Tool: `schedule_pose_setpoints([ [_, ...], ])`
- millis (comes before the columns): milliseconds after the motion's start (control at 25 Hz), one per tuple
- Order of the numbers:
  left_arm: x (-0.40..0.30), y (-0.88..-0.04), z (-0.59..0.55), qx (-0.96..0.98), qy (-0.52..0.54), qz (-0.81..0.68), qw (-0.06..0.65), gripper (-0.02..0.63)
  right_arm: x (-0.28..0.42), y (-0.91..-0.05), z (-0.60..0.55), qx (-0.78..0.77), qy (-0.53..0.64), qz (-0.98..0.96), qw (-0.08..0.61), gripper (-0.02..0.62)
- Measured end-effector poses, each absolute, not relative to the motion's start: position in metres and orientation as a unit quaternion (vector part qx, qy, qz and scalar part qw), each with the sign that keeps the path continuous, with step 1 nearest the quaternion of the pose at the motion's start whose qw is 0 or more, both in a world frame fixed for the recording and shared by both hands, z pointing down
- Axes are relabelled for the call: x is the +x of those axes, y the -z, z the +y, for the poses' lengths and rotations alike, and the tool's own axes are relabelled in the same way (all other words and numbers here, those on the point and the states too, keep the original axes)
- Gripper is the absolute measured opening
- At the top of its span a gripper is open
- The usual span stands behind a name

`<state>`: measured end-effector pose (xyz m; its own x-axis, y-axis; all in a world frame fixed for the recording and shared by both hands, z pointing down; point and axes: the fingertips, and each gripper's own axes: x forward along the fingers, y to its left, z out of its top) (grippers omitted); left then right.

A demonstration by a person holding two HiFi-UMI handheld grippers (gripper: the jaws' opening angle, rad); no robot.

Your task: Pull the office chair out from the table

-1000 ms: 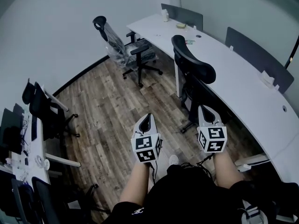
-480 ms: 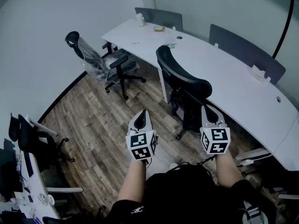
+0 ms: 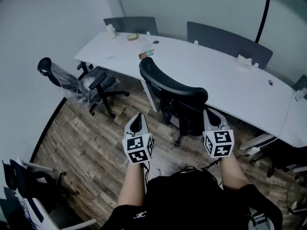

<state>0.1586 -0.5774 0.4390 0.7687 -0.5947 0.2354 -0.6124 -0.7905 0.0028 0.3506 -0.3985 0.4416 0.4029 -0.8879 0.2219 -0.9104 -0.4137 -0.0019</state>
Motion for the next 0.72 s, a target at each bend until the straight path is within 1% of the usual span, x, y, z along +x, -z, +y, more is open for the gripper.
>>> schedule_pose_setpoints([
  [120,0.167,-0.441,-0.603,0.95,-0.129,-0.282,0.019,0.005,0.351,-0.449,-0.409,0.852,-0.104,-0.509,0.067,0.011],
  [240,0.174,-0.449,-0.631,0.958,-0.146,-0.244,-0.02,0.003,0.348,-0.46,-0.42,0.864,-0.089,-0.489,0.082,0.014],
  [480,0.199,-0.454,-0.68,0.959,-0.168,-0.17,-0.15,0.005,0.351,-0.472,-0.433,0.879,-0.08,-0.456,0.116,0.072],
  [600,0.215,-0.455,-0.699,0.956,-0.164,-0.138,-0.202,0.027,0.352,-0.482,-0.439,0.876,-0.092,-0.452,0.141,0.114],
  [720,0.235,-0.461,-0.714,0.95,-0.173,-0.093,-0.244,0.082,0.354,-0.493,-0.445,0.867,-0.111,-0.454,0.173,0.155],
])
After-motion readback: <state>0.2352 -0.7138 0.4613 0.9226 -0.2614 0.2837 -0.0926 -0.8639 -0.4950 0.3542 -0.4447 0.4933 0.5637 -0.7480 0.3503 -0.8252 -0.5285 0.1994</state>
